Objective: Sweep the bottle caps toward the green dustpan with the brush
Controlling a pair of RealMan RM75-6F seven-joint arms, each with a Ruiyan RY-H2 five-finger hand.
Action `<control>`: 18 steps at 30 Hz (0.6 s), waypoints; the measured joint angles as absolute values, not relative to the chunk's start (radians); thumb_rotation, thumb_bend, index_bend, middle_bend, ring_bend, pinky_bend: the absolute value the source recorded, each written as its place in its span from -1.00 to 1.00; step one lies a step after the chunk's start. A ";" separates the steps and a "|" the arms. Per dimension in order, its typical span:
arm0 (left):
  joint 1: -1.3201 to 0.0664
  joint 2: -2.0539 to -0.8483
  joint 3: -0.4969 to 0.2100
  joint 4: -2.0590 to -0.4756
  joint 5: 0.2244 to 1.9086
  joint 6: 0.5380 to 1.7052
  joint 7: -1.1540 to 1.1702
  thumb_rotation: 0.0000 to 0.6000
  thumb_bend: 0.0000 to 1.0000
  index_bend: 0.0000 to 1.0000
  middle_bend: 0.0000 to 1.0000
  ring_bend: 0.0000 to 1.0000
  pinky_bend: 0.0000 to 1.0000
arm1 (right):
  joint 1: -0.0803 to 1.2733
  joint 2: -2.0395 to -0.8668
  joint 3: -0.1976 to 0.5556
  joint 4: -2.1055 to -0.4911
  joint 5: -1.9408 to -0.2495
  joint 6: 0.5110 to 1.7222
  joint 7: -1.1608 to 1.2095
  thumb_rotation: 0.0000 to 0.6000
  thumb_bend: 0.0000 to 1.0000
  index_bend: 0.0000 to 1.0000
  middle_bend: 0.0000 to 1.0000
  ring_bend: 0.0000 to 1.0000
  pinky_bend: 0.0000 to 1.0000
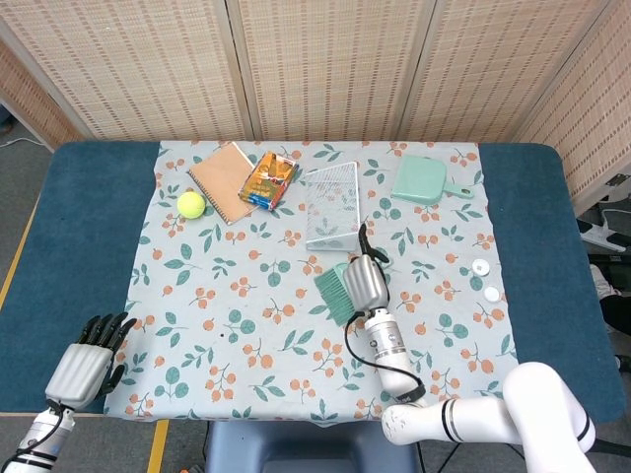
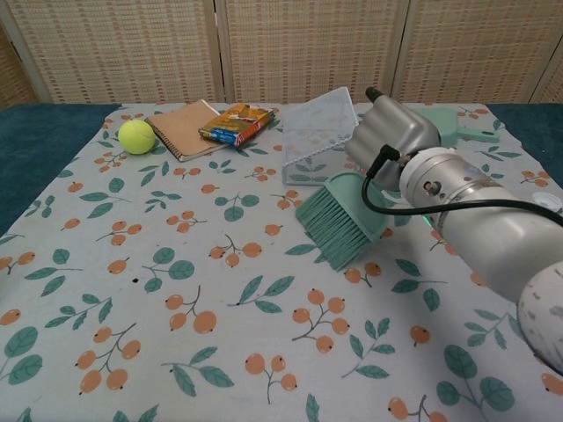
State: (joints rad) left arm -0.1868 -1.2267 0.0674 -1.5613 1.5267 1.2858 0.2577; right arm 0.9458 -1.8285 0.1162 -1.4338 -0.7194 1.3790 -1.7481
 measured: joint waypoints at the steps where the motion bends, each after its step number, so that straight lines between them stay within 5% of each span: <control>1: -0.186 -1.227 0.068 -1.560 1.528 1.287 0.257 1.00 -0.09 -1.00 -1.00 -1.00 -0.84 | 0.945 -1.825 0.113 -1.430 -0.715 1.379 -1.755 1.00 0.01 0.94 0.59 0.03 -1.00; 18: -0.188 -1.243 0.075 -1.563 1.535 1.281 0.294 1.00 -0.09 -1.00 -1.00 -1.00 -0.84 | 0.914 -1.681 0.032 -1.433 -0.667 1.389 -1.830 1.00 0.01 0.94 0.59 0.03 -1.00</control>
